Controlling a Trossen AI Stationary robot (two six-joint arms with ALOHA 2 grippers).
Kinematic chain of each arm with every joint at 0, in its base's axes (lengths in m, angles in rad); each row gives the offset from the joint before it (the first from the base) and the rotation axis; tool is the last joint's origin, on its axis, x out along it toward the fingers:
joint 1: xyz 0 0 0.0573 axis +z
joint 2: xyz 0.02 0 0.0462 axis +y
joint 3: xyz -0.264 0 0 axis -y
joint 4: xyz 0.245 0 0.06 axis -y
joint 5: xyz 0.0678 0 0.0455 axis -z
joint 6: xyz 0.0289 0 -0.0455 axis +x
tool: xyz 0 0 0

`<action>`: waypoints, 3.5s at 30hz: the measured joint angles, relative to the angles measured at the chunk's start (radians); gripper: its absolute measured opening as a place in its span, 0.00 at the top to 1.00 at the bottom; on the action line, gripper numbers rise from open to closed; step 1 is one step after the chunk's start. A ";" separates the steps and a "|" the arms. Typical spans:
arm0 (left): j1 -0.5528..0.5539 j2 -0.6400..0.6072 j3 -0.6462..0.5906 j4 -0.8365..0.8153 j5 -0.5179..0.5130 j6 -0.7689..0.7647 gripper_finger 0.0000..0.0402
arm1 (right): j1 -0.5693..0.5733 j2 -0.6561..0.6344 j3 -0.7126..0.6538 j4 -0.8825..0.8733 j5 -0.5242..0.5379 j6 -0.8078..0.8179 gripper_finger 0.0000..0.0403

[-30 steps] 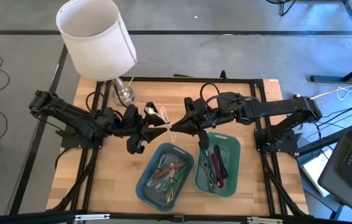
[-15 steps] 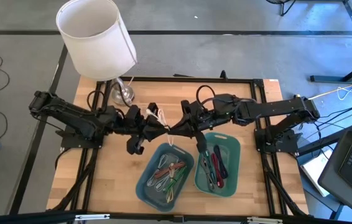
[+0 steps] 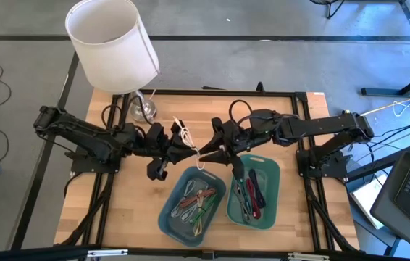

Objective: Pick and place USB-C Cables
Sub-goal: Put the white charger cable into the blue container

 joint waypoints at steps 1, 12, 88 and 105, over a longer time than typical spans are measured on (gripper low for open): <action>-0.001 0.000 0.000 -0.001 0.008 -0.001 0.99 | 0.000 -0.005 0.000 0.000 -0.022 0.001 0.70; -0.002 -0.001 0.000 -0.006 0.041 -0.002 0.99 | -0.002 -0.216 0.000 -0.445 -0.054 0.058 0.39; -0.198 0.828 1.011 -1.759 0.056 -1.122 0.99 | 0.404 -0.595 -0.011 -1.171 0.764 0.080 0.51; -0.167 0.924 1.014 -1.722 0.156 -1.130 0.99 | 0.404 -0.624 -0.011 -1.209 0.730 0.083 0.51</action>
